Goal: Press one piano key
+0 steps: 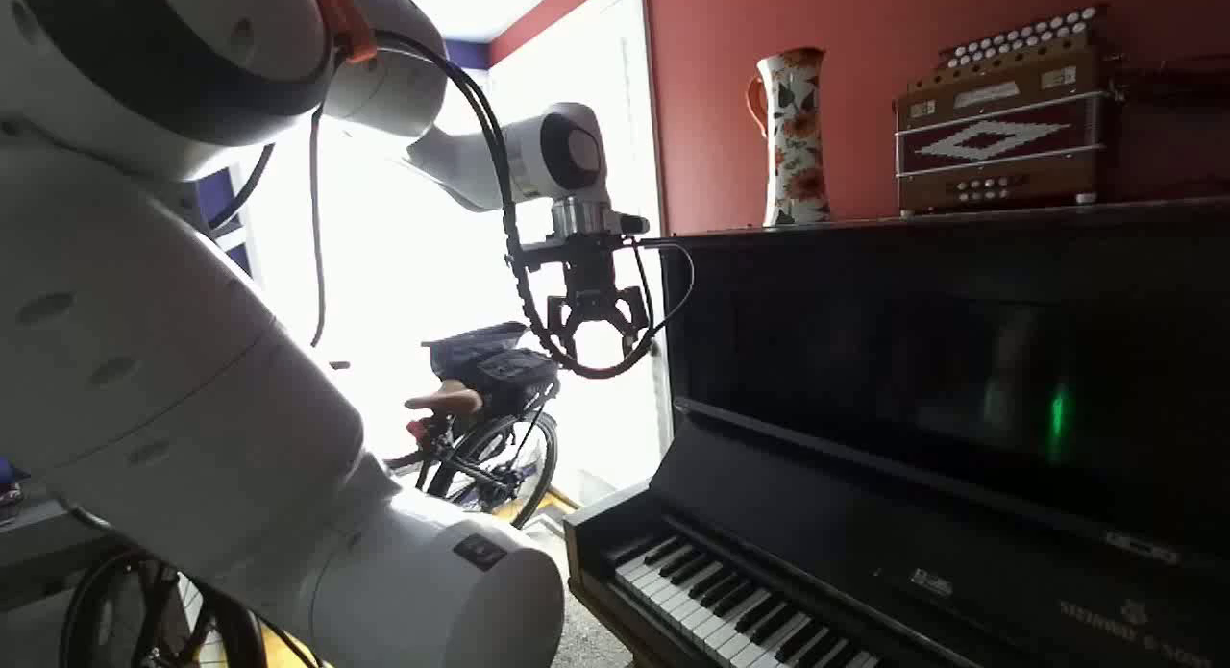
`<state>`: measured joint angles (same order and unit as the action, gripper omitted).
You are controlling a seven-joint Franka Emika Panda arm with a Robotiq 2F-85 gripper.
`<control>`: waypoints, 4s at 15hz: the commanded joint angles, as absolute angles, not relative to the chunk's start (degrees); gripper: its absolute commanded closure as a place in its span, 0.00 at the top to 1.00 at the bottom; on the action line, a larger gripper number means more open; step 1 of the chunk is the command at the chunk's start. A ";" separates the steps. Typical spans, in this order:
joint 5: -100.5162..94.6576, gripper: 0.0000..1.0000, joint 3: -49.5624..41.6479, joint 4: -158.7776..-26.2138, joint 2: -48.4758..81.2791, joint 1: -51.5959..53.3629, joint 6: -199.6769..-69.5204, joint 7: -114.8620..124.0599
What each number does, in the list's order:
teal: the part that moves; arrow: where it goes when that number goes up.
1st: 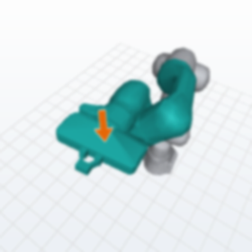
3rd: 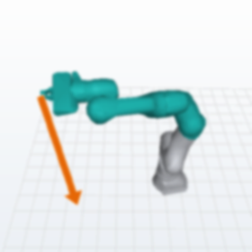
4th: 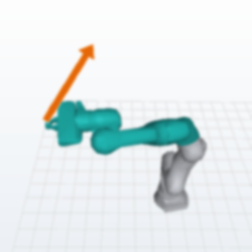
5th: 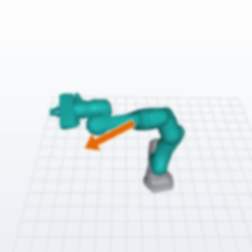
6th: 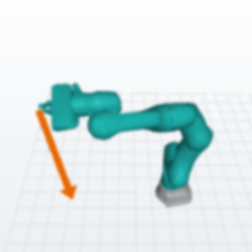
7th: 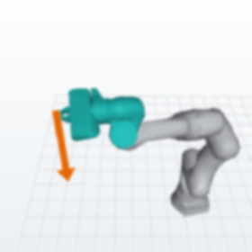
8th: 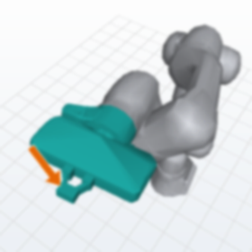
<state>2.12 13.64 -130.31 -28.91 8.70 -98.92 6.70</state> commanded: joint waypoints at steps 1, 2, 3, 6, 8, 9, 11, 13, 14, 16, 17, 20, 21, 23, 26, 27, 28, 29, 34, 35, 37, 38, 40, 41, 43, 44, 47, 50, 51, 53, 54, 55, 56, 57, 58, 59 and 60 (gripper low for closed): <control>1.87 1.00 13.15 -130.15 -28.77 9.32 -98.76 6.96; 1.87 1.00 13.15 -130.15 -28.77 9.32 -98.76 6.96; 1.87 1.00 13.15 -130.15 -28.77 9.32 -98.77 6.96; 2.03 1.00 12.81 -129.48 -27.35 9.04 -98.03 6.75; 1.20 1.00 11.23 -129.39 -25.23 6.72 -98.43 8.39; 0.97 1.00 10.14 -129.83 -24.37 5.72 -99.28 8.59; -0.20 1.00 8.11 -130.88 -22.83 3.70 -102.00 8.40; -0.66 1.00 5.80 -131.91 -21.26 2.20 -104.54 7.08; -0.49 1.00 4.77 -132.34 -20.49 1.64 -105.66 6.55; -0.75 1.00 3.34 -133.69 -18.72 0.55 -107.45 6.49; -0.69 1.00 2.92 -134.57 -17.32 0.23 -108.68 6.77; -0.19 1.00 1.69 -138.16 -14.84 -0.48 -115.05 6.83; -0.14 1.00 1.31 -139.42 -14.45 -0.69 -117.53 6.84; -1.34 1.00 0.77 -142.50 -14.24 -1.33 -122.56 6.96; -0.26 1.00 0.47 -142.19 -13.28 -1.09 -123.08 6.68; -0.26 1.00 0.26 -142.97 -13.16 -1.23 -123.77 6.67; -0.26 1.00 0.27 -142.86 -13.13 -1.20 -123.77 6.67; -0.26 1.00 0.35 -142.57 -13.15 -1.16 -123.76 6.67; -0.68 1.00 0.05 -142.85 -12.71 -1.31 -124.88 5.28; -1.54 1.00 -0.05 -143.54 -12.34 -1.66 -126.05 5.38; -1.89 1.00 -0.86 -145.25 -10.94 -1.91 -127.77 2.95; -1.37 1.00 -1.45 -146.31 -10.28 -1.88 -129.25 0.77; -3.26 1.00 -2.02 -148.12 -8.96 -2.43 -132.11 -0.97; -3.24 0.84 -2.46 -149.06 -8.34 -2.62 -133.77 -2.14; -1.82 0.68 -3.46 -150.76 -6.82 -2.88 -136.95 -5.11; -1.71 0.58 -3.81 -151.40 -6.13 -3.06 -138.51 -6.08; -1.19 0.35 -4.78 -152.91 -3.54 -3.49 -142.84 -8.51; -0.50 0.11 -5.32 -153.63 -0.96 -3.87 -146.53 -10.14; 0.16 0.04 -5.40 -153.67 -0.07 -3.91 -147.44 -11.10; 1.45 0.00 -5.42 -153.23 1.52 -4.18 -147.68 -13.46; 0.98 0.00 -5.43 -152.86 1.60 -4.45 -147.70 -13.05; -0.16 0.01 -4.88 -153.15 0.33 -4.06 -146.36 -10.88; -0.16 0.01 -4.89 -153.04 0.75 -4.21 -146.65 -11.13; -0.16 0.01 -4.93 -152.92 0.99 -4.29 -146.73 -11.26; -0.16 0.01 -4.94 -152.85 1.07 -4.32 -146.74 -11.30; -0.16 0.01 -4.94 -152.83 1.07 -4.33 -146.74 -11.31; -0.16 0.01 -4.94 -152.83 1.07 -4.34 -146.74 -11.32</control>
